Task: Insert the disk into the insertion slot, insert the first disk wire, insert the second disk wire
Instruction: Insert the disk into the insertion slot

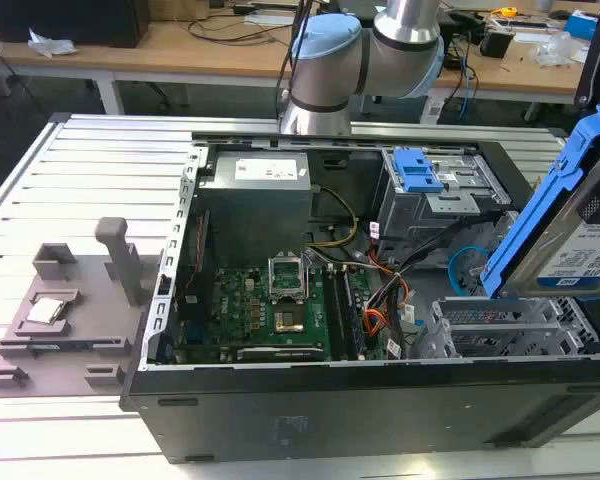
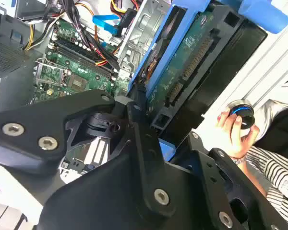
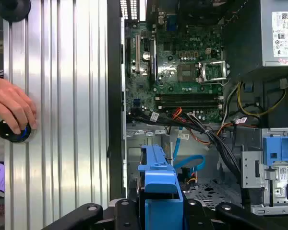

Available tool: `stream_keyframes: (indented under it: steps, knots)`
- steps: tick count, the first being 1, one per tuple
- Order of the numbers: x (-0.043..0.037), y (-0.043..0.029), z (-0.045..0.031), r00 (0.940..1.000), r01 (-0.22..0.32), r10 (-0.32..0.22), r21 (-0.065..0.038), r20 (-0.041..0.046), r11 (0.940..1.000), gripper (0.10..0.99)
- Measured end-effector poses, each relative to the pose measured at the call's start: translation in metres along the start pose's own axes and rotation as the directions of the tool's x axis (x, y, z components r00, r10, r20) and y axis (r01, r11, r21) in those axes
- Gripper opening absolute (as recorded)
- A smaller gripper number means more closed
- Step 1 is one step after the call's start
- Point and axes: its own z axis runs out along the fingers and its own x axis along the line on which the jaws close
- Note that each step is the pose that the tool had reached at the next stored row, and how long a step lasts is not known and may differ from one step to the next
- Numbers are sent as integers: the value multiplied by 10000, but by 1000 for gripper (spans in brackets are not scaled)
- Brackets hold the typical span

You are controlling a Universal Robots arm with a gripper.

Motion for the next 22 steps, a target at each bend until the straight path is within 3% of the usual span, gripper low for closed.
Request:
stream_keyframes:
  steps: [4, 8, 15, 16, 22]
  knots:
    - [0, 10, 166, 10000, -1, 1, 0, 0, 10000, 365]
    - [-1, 14, 233, 10000, 1, -1, 1, 1, 10000, 365]
    - [-21, 22, 432, 10000, -1, 1, 0, 3, 10000, 365]
    - [-31, 27, 481, 10000, 3, -3, 0, 38, 10000, 365]
    - [-77, 29, 550, 9997, 9, -9, -4, 239, 10000, 365]
